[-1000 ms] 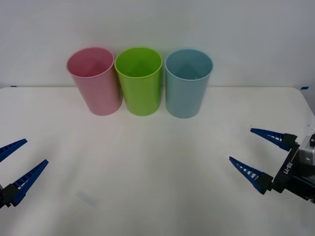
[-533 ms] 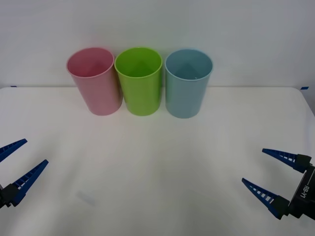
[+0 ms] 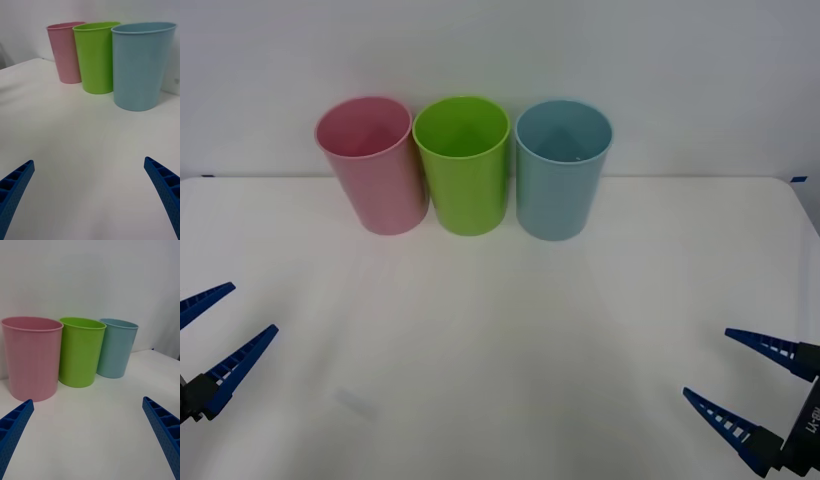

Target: Grasp the object on the table and drop it into the matching bin: aluminum can to the light blue bin, PET bottle to the pink bin.

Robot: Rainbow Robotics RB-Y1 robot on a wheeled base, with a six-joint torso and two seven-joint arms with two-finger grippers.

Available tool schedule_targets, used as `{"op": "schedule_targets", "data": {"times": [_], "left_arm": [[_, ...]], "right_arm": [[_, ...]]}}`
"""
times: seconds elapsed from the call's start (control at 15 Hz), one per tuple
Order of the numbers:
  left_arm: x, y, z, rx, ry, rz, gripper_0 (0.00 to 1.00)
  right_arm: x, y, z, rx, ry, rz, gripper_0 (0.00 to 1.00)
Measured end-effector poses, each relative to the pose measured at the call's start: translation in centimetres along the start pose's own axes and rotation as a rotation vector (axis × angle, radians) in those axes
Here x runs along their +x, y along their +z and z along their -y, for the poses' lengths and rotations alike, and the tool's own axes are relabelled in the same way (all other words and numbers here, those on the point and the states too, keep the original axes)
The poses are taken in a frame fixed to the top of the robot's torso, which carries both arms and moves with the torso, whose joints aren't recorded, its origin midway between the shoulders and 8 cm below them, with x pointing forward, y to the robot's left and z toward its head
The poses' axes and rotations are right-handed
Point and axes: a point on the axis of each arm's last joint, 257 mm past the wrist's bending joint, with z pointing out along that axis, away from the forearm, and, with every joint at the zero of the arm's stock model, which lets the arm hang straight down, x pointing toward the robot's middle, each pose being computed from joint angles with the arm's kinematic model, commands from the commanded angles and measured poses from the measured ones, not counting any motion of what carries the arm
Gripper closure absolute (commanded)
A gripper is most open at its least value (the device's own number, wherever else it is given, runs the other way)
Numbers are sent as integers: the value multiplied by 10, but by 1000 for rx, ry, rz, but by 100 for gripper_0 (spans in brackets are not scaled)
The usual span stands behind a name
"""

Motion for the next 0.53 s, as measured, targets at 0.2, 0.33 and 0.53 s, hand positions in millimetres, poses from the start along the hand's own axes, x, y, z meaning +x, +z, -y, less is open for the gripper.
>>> {"op": "schedule_targets", "data": {"times": [0.2,0.33,0.53], "left_arm": [[0,0,0,0,0,0,0],[0,0,0,0,0,0,0],[0,0,0,0,0,0,0]], "right_arm": [[10,-4,-4,2,11,-23,0],[16,-5,-6,1,9,-44,0],[17,-6,-6,1,9,-46,0]]}}
